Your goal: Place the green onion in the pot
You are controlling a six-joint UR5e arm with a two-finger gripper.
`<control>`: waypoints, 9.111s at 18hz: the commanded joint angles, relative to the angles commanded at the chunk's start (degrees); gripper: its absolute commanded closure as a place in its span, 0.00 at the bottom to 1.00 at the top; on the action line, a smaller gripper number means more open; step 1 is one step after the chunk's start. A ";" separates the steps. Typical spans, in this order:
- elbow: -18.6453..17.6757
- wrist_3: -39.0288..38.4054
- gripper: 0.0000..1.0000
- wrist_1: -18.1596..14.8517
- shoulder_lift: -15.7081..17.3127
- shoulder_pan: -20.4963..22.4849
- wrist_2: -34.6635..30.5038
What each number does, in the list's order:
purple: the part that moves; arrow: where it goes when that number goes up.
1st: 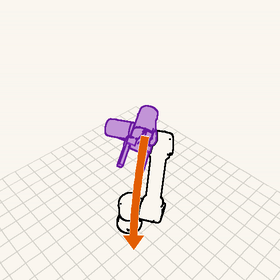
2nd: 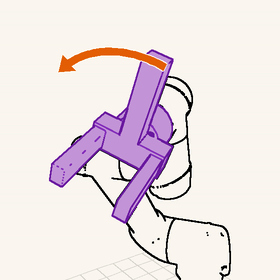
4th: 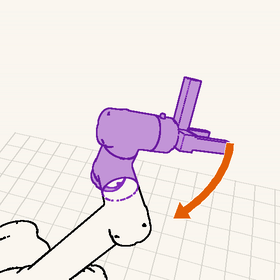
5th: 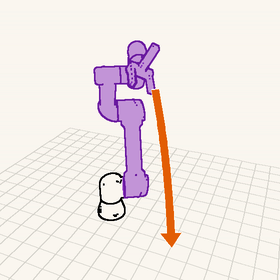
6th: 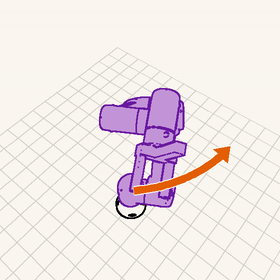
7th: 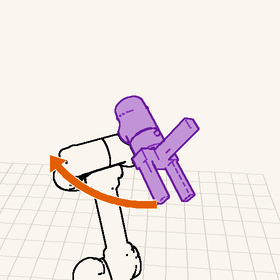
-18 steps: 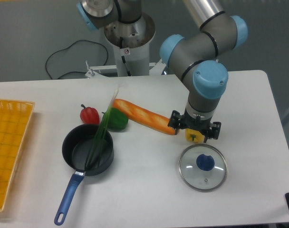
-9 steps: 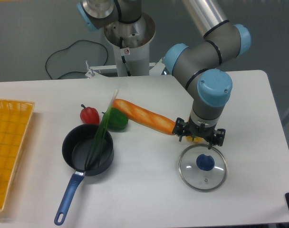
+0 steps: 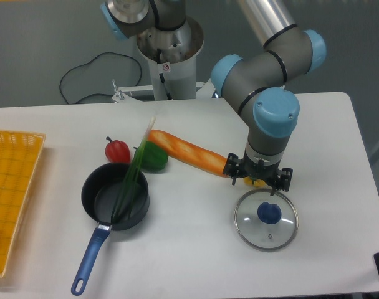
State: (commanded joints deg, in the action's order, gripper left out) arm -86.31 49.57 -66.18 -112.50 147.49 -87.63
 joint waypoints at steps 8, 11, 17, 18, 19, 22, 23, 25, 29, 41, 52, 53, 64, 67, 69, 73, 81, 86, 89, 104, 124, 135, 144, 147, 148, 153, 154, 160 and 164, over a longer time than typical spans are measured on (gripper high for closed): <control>-3.07 -0.09 0.00 -0.62 5.62 -8.44 -4.05; -3.78 -0.35 0.00 -1.75 6.42 -11.60 -4.39; -4.30 -0.79 0.00 -6.15 8.88 -14.60 -4.40; -4.92 -0.88 0.00 -6.85 9.14 -14.77 -4.48; -5.70 -1.05 0.00 -7.29 9.32 -15.38 -4.57; -7.11 -4.46 0.00 -9.57 9.76 -16.27 -5.01; -7.82 -6.48 0.00 -10.62 9.76 -16.44 -5.62; -9.13 -9.13 0.00 -10.90 9.67 -18.80 -6.41; -11.69 -12.73 0.00 -11.25 9.32 -20.48 -6.94; -14.50 -15.21 0.00 -11.34 6.68 -24.09 -9.23; -15.12 -14.50 0.43 -14.77 6.68 -24.44 -10.46; -15.12 -14.50 0.45 -14.85 6.68 -24.44 -10.46; -10.28 -11.08 0.69 -23.20 6.68 -23.74 -10.46; -10.37 -11.51 0.79 -23.38 6.68 -23.74 -10.46; -10.46 -11.60 0.75 -23.12 6.68 -23.83 -10.37; -10.46 -11.34 0.51 -22.85 6.77 -23.57 -10.28; -11.07 -14.85 0.00 -22.41 6.60 -23.83 -10.11; -12.04 -15.38 0.00 -22.33 6.07 -24.18 -9.84; -12.48 -15.91 0.00 -22.33 5.72 -24.27 -9.76; -11.78 -15.91 0.89 -22.85 5.36 -24.35 -9.76; -3.78 -17.31 1.00 -32.87 5.89 -22.77 -10.72; -3.60 -17.31 0.96 -33.22 5.54 -22.77 -10.11; -3.52 -17.75 0.96 -33.05 3.78 -23.47 -10.37; -3.52 -17.93 0.96 -33.05 3.17 -23.56 -10.37; -3.52 -17.93 0.96 -32.96 2.99 -23.74 -10.28; -3.25 -18.37 0.88 -32.70 2.47 -24.18 -9.84; -3.25 -18.37 0.84 -32.70 2.38 -24.27 -9.84; -3.08 -17.67 0.22 -30.94 1.94 -24.27 -9.93; -2.81 -17.84 0.00 -30.68 1.67 -24.27 -10.02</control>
State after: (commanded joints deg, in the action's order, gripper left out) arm -89.12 31.73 -96.86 -110.83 123.22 -97.65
